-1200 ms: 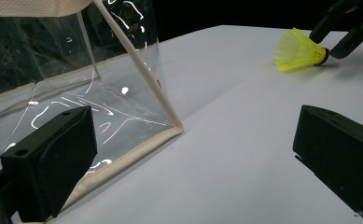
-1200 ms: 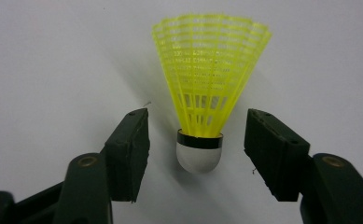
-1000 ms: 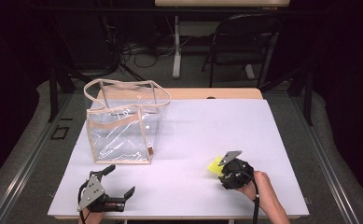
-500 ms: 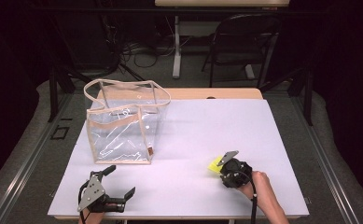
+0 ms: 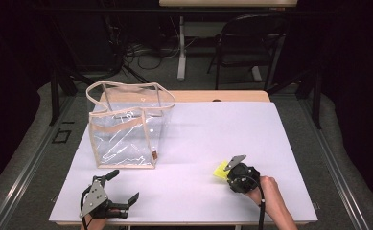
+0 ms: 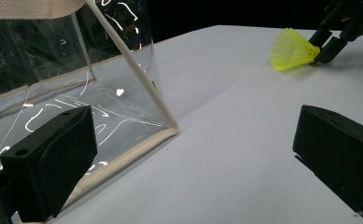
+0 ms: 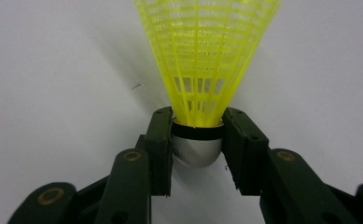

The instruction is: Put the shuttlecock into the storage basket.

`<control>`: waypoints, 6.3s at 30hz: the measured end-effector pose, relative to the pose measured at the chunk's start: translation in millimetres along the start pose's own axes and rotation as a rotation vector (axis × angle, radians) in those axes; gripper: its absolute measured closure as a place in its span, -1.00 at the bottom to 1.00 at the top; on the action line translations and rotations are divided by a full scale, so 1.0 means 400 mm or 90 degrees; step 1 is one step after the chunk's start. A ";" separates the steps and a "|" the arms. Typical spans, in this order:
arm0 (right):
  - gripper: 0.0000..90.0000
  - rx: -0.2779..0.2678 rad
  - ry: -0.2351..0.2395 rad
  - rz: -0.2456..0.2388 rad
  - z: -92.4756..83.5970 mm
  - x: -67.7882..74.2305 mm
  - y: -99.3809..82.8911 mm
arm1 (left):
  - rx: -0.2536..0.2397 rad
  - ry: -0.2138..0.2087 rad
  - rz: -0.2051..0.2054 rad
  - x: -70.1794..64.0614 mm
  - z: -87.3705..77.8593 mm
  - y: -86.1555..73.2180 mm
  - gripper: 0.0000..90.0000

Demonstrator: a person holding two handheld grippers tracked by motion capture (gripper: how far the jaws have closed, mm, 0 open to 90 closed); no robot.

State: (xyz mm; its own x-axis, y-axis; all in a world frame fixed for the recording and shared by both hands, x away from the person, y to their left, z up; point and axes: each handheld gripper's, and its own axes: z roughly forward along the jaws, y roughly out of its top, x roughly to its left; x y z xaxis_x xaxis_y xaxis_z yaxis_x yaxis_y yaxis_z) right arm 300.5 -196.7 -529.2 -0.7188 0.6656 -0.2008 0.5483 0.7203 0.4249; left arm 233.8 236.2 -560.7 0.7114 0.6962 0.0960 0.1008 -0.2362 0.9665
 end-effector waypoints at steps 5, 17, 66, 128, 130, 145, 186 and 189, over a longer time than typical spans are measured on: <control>0.43 -0.010 0.007 0.003 -0.007 0.002 -0.002 | 0.000 0.000 -0.001 -0.001 0.000 0.000 -1.00; 0.44 -0.013 0.010 0.006 -0.021 -0.001 -0.003 | 0.002 -0.001 -0.002 -0.001 0.001 -0.001 -1.00; 0.44 -0.073 -0.027 -0.008 -0.134 0.007 0.014 | 0.005 0.002 0.000 0.000 0.002 -0.001 -1.00; 0.44 -0.186 -0.033 0.002 -0.155 0.013 0.055 | 0.008 -0.001 -0.001 0.000 0.005 -0.002 -1.00; 0.44 -0.187 -0.032 0.002 -0.153 0.013 0.058 | 0.009 -0.002 0.000 0.000 0.005 -0.002 -1.00; 0.44 -0.215 -0.027 0.000 -0.146 0.017 0.085 | 0.013 -0.006 0.002 -0.003 0.006 -0.001 -1.00; 0.44 -0.256 -0.027 0.001 -0.134 0.007 0.149 | 0.012 -0.004 0.001 -0.003 0.005 -0.001 -1.00; 0.44 -0.258 -0.026 0.000 -0.132 0.006 0.153 | 0.011 -0.004 0.002 -0.003 0.005 -0.001 -1.00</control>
State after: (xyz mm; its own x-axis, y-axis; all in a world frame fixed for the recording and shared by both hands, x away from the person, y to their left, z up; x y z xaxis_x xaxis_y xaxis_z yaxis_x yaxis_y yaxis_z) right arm 309.9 -161.3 -456.9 -0.6965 0.6786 -0.2331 0.3295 0.5911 0.7362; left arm 234.3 234.4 -561.6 0.7157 0.6916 0.0971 0.1112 -0.2500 0.9618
